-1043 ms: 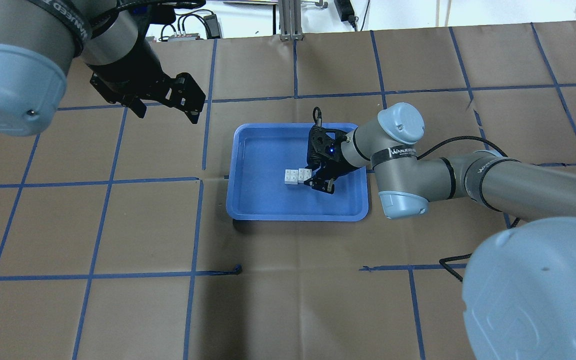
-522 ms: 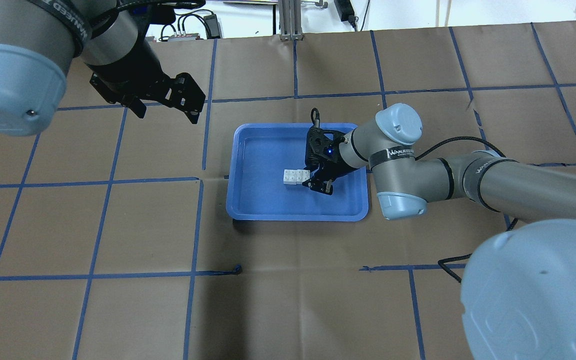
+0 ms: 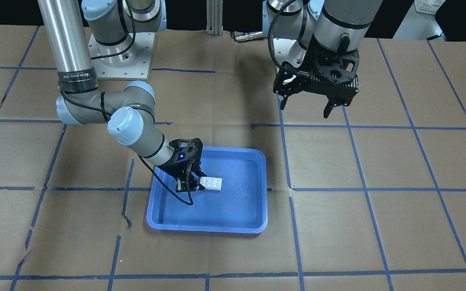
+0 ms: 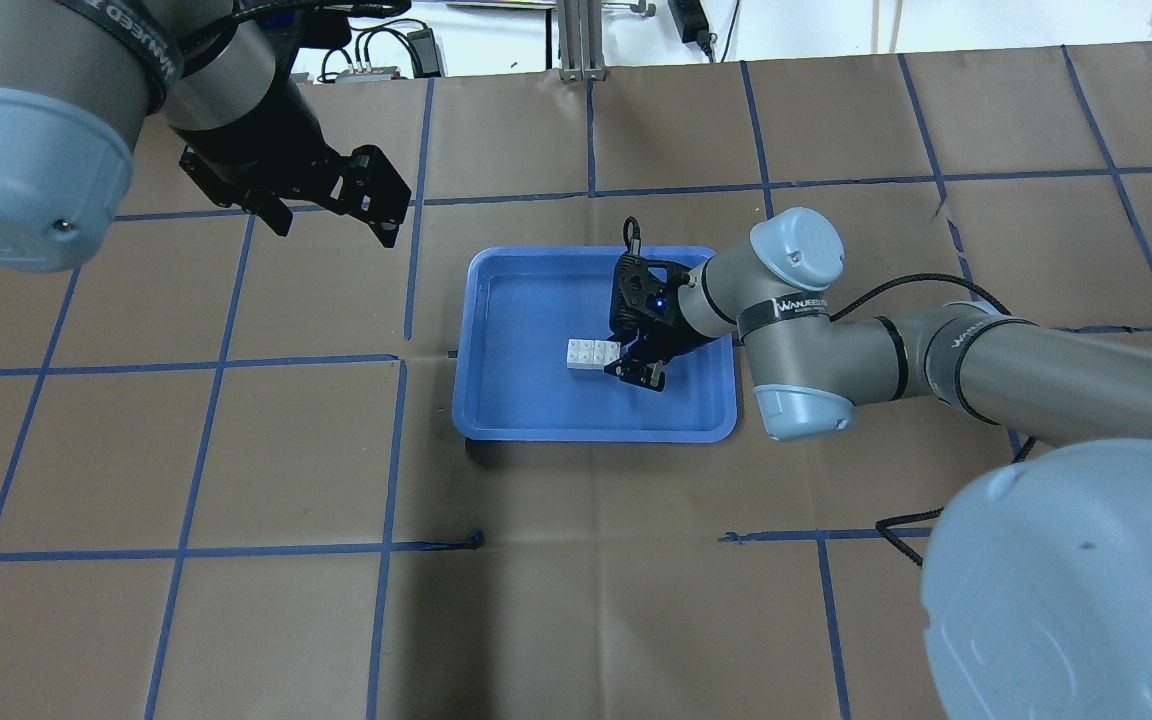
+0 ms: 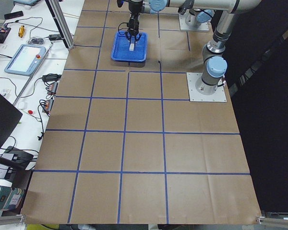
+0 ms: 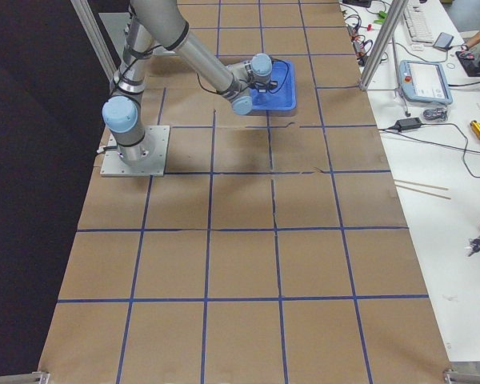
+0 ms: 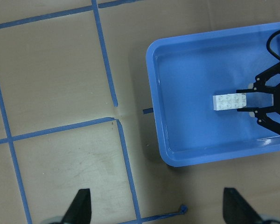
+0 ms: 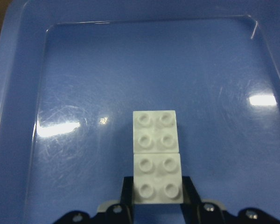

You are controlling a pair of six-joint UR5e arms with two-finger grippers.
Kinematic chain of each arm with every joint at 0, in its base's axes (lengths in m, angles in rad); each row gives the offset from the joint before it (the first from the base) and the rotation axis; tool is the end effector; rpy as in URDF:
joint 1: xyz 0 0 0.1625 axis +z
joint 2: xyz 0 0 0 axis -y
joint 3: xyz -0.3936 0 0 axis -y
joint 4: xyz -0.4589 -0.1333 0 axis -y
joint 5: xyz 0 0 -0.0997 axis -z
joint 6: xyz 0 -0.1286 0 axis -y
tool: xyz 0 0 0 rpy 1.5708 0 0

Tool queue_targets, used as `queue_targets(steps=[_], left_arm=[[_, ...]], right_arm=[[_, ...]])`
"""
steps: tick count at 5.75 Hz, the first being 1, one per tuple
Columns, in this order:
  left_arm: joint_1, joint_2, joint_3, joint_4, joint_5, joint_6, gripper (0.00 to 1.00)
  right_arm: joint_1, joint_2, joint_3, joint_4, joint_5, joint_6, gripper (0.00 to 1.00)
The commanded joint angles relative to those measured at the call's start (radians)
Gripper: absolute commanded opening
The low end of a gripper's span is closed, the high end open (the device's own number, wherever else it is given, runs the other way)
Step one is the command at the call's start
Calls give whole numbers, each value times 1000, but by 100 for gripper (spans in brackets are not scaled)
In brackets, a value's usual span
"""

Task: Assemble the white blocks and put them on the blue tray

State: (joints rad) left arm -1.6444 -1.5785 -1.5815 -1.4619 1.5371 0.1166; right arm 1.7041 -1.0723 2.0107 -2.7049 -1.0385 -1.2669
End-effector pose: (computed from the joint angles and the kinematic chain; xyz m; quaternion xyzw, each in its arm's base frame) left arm -0.1794 -0.5611 0.4286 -0.0956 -0.9942 0.0456 0.0159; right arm 0.2737 -0.5472 0.0487 -0.6383 0.7178 -0.2201 0.1702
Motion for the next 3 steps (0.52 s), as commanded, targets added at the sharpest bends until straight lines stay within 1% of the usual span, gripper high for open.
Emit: queue_targets(steps=[1, 2, 3], left_arm=[[2, 0, 3, 0, -2, 0, 99], [0, 0, 3, 0, -2, -2, 99], [2, 0, 3, 0, 0, 0, 99]], right_arm=[[0, 0, -1, -1, 0, 1, 15], [0, 0, -1, -3, 2, 1, 36], [0, 0, -1, -3, 2, 3, 69]])
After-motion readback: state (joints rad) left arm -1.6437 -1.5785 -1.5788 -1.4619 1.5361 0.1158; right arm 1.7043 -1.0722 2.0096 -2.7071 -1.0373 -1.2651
